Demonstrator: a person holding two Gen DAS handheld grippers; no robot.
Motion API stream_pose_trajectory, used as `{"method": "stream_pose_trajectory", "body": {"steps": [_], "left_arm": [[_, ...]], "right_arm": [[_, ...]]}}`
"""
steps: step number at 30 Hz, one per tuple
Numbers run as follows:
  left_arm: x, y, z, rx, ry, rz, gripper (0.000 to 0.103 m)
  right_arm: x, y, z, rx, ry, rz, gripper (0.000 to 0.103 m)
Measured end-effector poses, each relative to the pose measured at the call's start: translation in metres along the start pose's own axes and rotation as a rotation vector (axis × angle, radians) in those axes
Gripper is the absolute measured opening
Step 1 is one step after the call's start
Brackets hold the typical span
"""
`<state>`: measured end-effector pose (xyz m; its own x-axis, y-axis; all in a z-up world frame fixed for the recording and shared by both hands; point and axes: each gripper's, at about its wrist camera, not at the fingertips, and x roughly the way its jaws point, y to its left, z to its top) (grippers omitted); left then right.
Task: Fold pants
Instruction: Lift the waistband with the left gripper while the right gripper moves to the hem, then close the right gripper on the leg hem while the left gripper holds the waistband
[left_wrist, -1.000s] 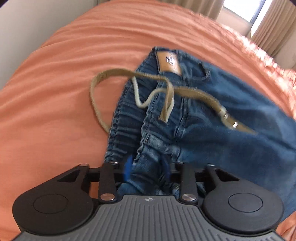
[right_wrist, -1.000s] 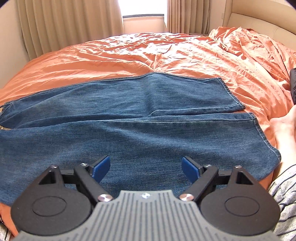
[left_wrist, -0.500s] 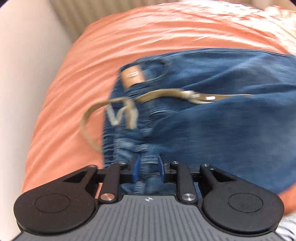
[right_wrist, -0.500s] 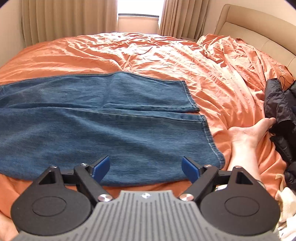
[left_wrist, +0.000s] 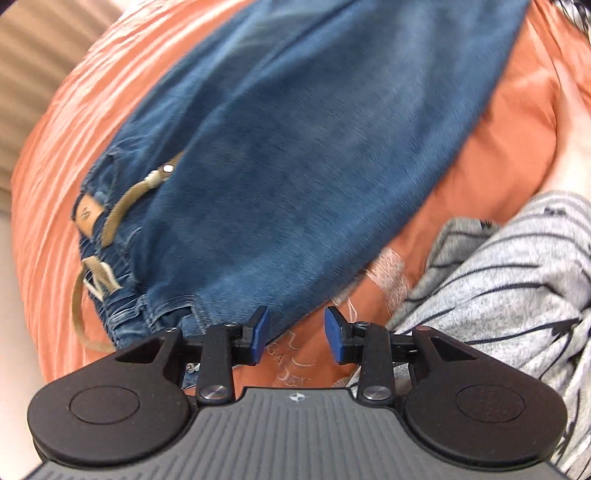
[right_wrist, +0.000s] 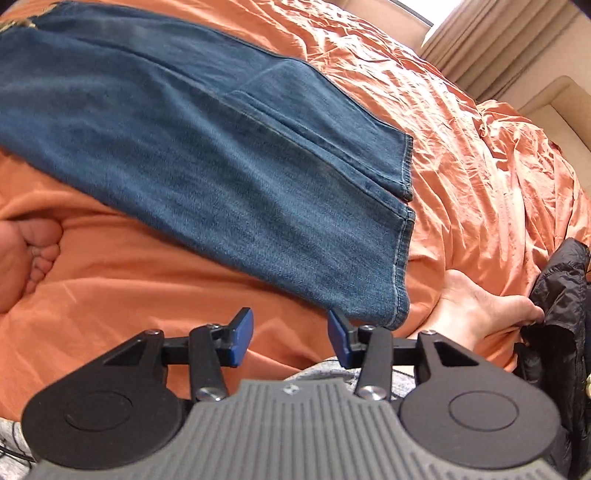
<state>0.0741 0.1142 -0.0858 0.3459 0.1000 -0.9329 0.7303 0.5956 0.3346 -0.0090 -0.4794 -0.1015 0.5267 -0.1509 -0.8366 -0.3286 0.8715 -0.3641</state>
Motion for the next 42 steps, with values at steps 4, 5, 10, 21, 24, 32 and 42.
{"method": "stream_pose_trajectory", "body": {"steps": [4, 5, 10, 21, 24, 32, 42], "left_arm": [[0.020, -0.005, 0.008, 0.047, 0.046, -0.028, 0.043], [0.025, -0.007, 0.010, 0.058, 0.056, -0.021, 0.043], [0.046, -0.012, 0.020, 0.051, 0.105, 0.031, 0.035], [-0.024, 0.027, 0.026, -0.332, -0.255, 0.307, 0.003], [-0.033, 0.046, 0.034, -0.446, -0.300, 0.308, 0.003], [-0.035, 0.066, 0.039, -0.568, -0.324, 0.291, 0.003], [-0.084, 0.071, 0.021, -0.607, -0.465, 0.403, 0.000]], "right_arm": [[0.002, 0.008, 0.004, -0.033, 0.002, -0.024, 0.041], [0.000, 0.009, 0.004, -0.040, 0.000, -0.025, 0.041], [-0.005, 0.013, 0.002, -0.116, 0.011, -0.043, 0.041], [0.015, 0.018, -0.006, -0.385, -0.008, -0.153, 0.041], [0.033, 0.022, -0.006, -0.461, 0.004, -0.209, 0.040], [0.042, 0.008, -0.007, -0.453, -0.023, -0.314, 0.000], [-0.059, -0.044, 0.071, -0.164, -0.231, -0.488, 0.000]]}}
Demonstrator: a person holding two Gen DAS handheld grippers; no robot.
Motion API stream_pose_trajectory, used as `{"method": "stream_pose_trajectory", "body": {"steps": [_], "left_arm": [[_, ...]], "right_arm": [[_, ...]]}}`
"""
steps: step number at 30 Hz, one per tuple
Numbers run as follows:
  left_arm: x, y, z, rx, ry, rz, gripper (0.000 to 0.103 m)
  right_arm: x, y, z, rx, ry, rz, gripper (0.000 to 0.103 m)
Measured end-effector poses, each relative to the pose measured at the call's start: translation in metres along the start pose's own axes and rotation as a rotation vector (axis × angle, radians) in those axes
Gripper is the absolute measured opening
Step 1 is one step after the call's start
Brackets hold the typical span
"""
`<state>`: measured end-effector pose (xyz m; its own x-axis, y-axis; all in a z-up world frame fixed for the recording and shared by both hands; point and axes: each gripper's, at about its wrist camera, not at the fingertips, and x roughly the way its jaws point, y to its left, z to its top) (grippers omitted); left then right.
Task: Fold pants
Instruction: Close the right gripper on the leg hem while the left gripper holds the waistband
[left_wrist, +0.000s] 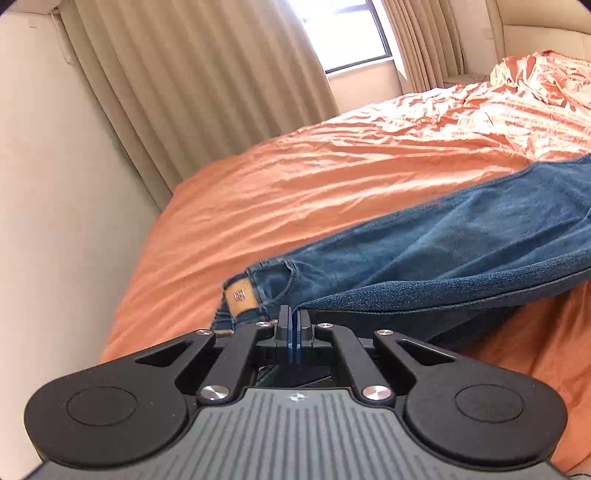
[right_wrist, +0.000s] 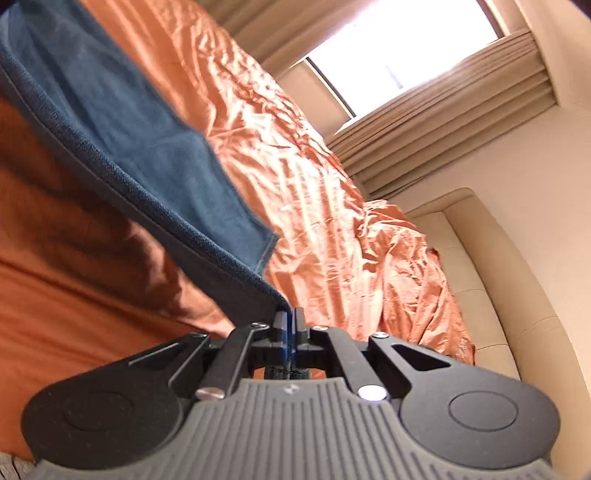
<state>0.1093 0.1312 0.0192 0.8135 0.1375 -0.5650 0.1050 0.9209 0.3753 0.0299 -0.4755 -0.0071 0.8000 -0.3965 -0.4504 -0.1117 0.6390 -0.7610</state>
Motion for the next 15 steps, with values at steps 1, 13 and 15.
{"method": "stream_pose_trajectory", "body": {"steps": [1, 13, 15], "left_arm": [[-0.005, 0.004, 0.008, -0.001, -0.029, 0.021, 0.000], [0.028, 0.015, 0.042, 0.166, 0.015, -0.274, 0.010], [0.034, 0.003, 0.021, 0.276, 0.099, -0.338, 0.015]], "right_arm": [[0.002, -0.009, 0.009, 0.017, 0.005, -0.015, 0.000], [0.112, 0.017, 0.063, -0.017, 0.152, 0.048, 0.000], [0.120, 0.023, 0.062, -0.025, 0.172, 0.050, 0.000]]}}
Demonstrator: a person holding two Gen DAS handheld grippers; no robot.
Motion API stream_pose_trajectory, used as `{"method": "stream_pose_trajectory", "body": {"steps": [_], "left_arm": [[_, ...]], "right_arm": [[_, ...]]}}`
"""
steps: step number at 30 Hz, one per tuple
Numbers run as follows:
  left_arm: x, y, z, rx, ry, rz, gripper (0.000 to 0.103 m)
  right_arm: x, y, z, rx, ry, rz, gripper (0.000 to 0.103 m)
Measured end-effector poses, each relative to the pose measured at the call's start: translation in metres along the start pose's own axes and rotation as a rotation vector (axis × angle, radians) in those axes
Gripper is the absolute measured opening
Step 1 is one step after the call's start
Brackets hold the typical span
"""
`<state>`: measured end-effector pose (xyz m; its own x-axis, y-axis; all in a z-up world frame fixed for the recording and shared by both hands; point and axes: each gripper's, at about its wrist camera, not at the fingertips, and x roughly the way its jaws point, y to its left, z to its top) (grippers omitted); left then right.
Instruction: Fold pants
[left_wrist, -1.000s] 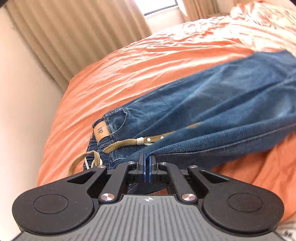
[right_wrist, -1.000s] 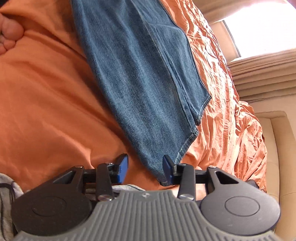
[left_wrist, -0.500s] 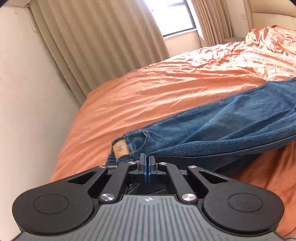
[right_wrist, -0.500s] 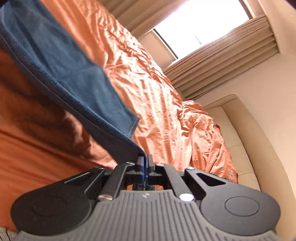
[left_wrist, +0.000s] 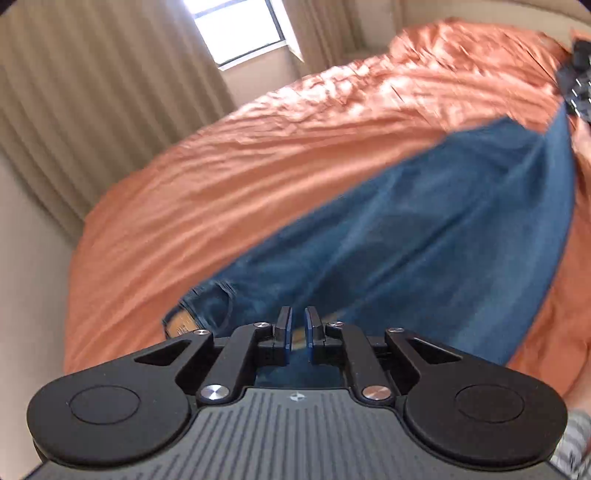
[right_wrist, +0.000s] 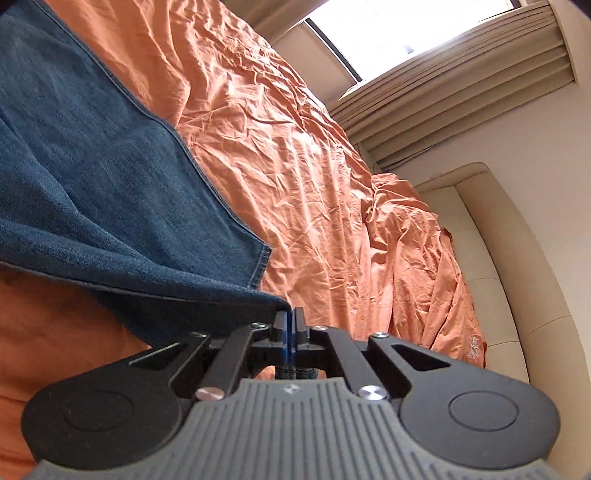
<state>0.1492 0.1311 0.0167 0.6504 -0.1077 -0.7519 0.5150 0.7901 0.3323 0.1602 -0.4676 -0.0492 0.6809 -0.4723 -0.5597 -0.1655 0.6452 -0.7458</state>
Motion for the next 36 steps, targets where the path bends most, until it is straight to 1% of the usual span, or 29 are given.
{"method": "stream_pose_trajectory", "body": {"steps": [1, 3, 4, 6, 8, 10, 11, 12, 15, 17, 19, 20, 21, 22, 23, 24, 28, 30, 32, 34, 36], "left_arm": [[0.004, -0.007, -0.009, 0.038, 0.043, -0.031, 0.018], [0.017, -0.025, -0.033, 0.120, 0.149, -0.118, 0.026], [0.022, -0.035, -0.044, 0.164, 0.200, -0.154, 0.028], [0.029, -0.054, -0.068, 0.251, 0.270, -0.194, 0.031], [0.037, -0.068, -0.088, 0.311, 0.321, -0.205, 0.031], [0.043, -0.075, -0.102, 0.320, 0.318, -0.177, 0.036], [0.046, -0.076, -0.107, 0.314, 0.312, -0.165, 0.045], [0.050, -0.076, -0.108, 0.312, 0.302, -0.152, 0.049], [0.061, -0.079, -0.110, 0.317, 0.284, -0.110, 0.049], [0.069, -0.087, -0.112, 0.348, 0.274, -0.041, 0.049], [0.075, -0.098, -0.113, 0.397, 0.267, 0.035, 0.046], [0.076, -0.104, -0.115, 0.423, 0.260, 0.076, 0.038], [0.076, -0.108, -0.117, 0.444, 0.249, 0.106, 0.022], [0.075, -0.110, -0.118, 0.455, 0.238, 0.133, 0.015], [0.072, -0.111, -0.118, 0.448, 0.220, 0.153, 0.008], [0.066, -0.110, -0.118, 0.429, 0.195, 0.170, 0.005], [0.036, -0.096, -0.109, 0.304, 0.080, 0.245, 0.004], [0.020, -0.086, -0.095, 0.242, 0.024, 0.282, 0.003], [0.004, -0.073, -0.078, 0.149, -0.032, 0.310, 0.003], [-0.009, -0.058, -0.062, 0.069, -0.070, 0.339, 0.003], [-0.013, -0.043, -0.043, 0.024, -0.090, 0.371, 0.003]], "right_arm": [[0.003, 0.001, 0.000, -0.001, 0.007, 0.000, 0.000], [0.008, 0.001, -0.001, 0.006, 0.024, 0.003, 0.000], [0.009, 0.001, -0.001, 0.006, 0.032, 0.005, 0.000], [0.011, 0.003, -0.003, 0.000, 0.045, 0.004, 0.000], [0.012, 0.006, -0.005, -0.002, 0.058, 0.003, 0.000], [0.013, 0.008, -0.006, -0.004, 0.069, 0.000, 0.000], [0.013, 0.008, -0.007, -0.004, 0.073, -0.001, 0.000], [0.012, 0.008, -0.007, -0.003, 0.077, -0.002, 0.000], [0.011, 0.008, -0.008, 0.000, 0.086, -0.005, 0.000], [0.010, 0.007, -0.010, 0.001, 0.093, -0.007, 0.000], [0.009, 0.007, -0.013, 0.003, 0.099, -0.011, 0.000], [0.008, 0.007, -0.015, 0.006, 0.103, -0.016, 0.000], [0.007, 0.006, -0.018, 0.010, 0.105, -0.022, 0.000], [0.006, 0.004, -0.020, 0.017, 0.108, -0.024, 0.000], [0.004, 0.003, -0.023, 0.024, 0.109, -0.024, 0.000], [0.002, 0.002, -0.027, 0.030, 0.109, -0.024, 0.000], [-0.011, 0.002, -0.040, 0.037, 0.093, -0.028, 0.000], [-0.020, 0.002, -0.043, 0.041, 0.069, -0.044, 0.000], [-0.029, -0.001, -0.045, 0.053, 0.046, -0.057, 0.000], [-0.039, -0.007, -0.043, 0.065, 0.022, -0.075, 0.000], [-0.042, -0.016, -0.037, 0.085, 0.007, -0.084, 0.000]]}}
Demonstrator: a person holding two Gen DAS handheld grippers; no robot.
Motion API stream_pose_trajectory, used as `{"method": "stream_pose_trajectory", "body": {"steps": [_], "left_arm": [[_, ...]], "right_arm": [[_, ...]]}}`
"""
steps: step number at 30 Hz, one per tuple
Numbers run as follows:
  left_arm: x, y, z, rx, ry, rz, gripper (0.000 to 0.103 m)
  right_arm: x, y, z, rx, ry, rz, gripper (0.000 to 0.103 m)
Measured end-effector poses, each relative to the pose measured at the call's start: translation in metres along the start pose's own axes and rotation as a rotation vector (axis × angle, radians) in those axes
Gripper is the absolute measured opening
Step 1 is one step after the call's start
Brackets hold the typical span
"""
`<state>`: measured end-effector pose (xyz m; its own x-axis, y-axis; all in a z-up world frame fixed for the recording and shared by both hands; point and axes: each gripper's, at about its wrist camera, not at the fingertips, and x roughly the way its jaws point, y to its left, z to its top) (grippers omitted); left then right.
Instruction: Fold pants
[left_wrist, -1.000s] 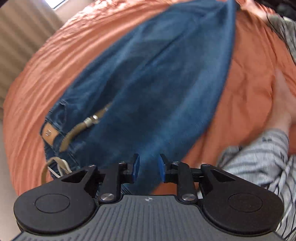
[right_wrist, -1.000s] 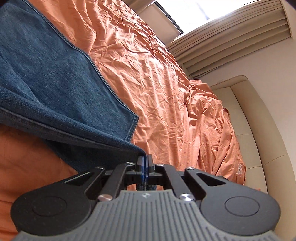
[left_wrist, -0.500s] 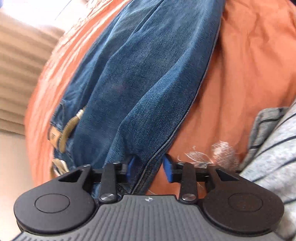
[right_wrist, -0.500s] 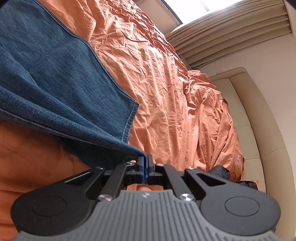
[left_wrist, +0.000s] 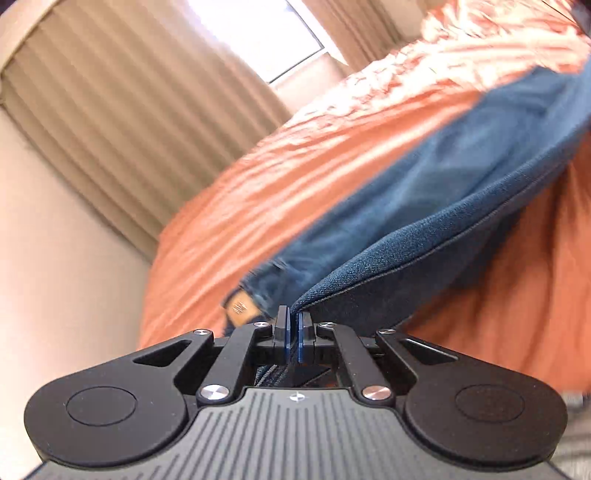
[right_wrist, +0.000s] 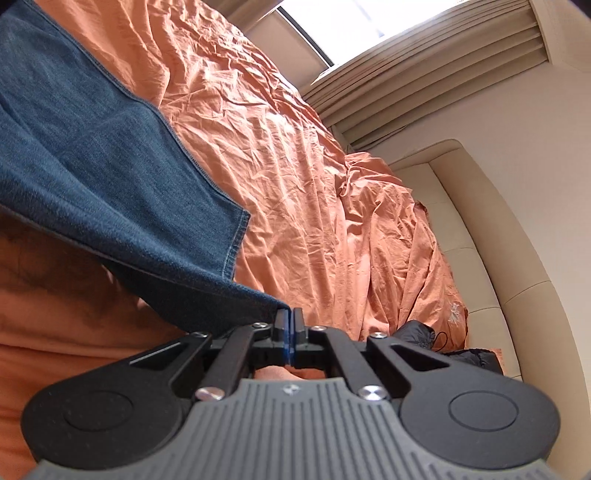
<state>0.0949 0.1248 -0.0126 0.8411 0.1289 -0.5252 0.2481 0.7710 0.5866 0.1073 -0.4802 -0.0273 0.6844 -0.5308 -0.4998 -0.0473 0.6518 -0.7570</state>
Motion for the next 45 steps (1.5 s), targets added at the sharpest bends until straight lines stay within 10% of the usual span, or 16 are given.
{"method": "stream_pose_trajectory", "body": {"steps": [13, 23, 36, 45], "left_arm": [[0.150, 0.026, 0.121, -0.040, 0.104, 0.087, 0.003], [0.299, -0.015, 0.105, 0.001, 0.319, 0.000, 0.003], [0.273, -0.014, 0.092, -0.078, 0.173, 0.098, 0.004], [0.306, -0.029, 0.098, -0.063, 0.271, 0.094, 0.005]], "right_arm": [[0.135, 0.008, 0.099, -0.049, 0.053, 0.019, 0.000], [0.267, 0.094, 0.137, -0.183, 0.163, 0.097, 0.000], [0.263, 0.091, 0.135, -0.112, 0.088, 0.018, 0.000], [0.289, 0.113, 0.141, -0.077, 0.176, 0.045, 0.000]]}}
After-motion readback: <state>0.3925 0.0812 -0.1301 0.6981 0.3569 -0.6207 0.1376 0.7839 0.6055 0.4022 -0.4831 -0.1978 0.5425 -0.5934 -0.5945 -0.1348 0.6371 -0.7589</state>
